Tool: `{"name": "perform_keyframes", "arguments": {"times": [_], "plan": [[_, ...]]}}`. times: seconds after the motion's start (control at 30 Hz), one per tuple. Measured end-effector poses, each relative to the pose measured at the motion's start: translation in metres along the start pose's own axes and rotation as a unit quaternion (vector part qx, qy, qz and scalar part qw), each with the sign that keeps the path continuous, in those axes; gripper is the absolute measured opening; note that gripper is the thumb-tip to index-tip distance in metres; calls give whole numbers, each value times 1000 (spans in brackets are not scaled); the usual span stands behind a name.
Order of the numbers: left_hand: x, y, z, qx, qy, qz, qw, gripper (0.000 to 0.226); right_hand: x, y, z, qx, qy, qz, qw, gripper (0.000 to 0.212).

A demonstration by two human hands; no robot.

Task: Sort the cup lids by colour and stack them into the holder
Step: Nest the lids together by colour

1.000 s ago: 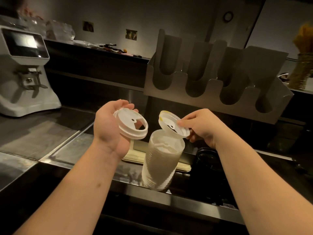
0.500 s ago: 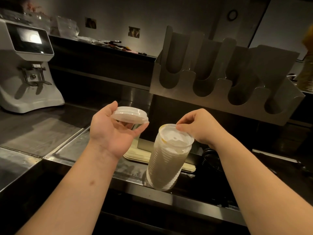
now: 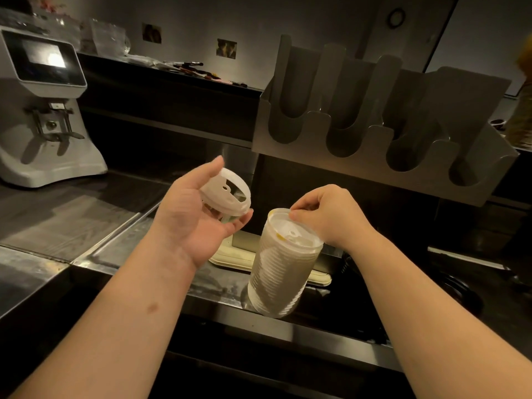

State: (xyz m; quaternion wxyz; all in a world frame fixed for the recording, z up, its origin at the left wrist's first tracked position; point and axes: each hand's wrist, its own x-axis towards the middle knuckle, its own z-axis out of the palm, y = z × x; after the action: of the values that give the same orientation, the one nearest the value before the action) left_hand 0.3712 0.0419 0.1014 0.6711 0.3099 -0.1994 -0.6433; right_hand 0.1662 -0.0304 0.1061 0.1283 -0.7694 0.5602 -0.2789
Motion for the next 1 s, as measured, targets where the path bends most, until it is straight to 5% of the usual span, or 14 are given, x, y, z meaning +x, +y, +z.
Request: {"name": "perform_keyframes", "arguments": {"times": [0.17, 0.27, 0.4, 0.47, 0.6, 0.7, 1.0], "plan": [[-4, -1, 16, 222, 8, 109, 969, 61, -1, -5, -2, -62, 3, -33, 997, 8], [-6, -4, 30, 400, -41, 205, 892, 87, -2, -11, -4, -69, -19, -17, 997, 6], [-5, -13, 46, 603, -93, 282, 741, 81, -3, -10, -13, -58, -43, 17, 997, 23], [-3, -15, 48, 646, -122, 288, 697, 82, -6, -4, -19, -41, -4, 12, 999, 18], [-2, -21, 47, 664, -180, 262, 677, 93, -17, 5, -33, 148, 103, 34, 983, 20], [0, -26, 49, 685, -195, 266, 650, 99, -30, 0, -42, 257, 89, 72, 960, 24], [8, -40, 37, 718, -198, 238, 623, 102, -36, 8, -25, 49, 6, 43, 998, 22]]}}
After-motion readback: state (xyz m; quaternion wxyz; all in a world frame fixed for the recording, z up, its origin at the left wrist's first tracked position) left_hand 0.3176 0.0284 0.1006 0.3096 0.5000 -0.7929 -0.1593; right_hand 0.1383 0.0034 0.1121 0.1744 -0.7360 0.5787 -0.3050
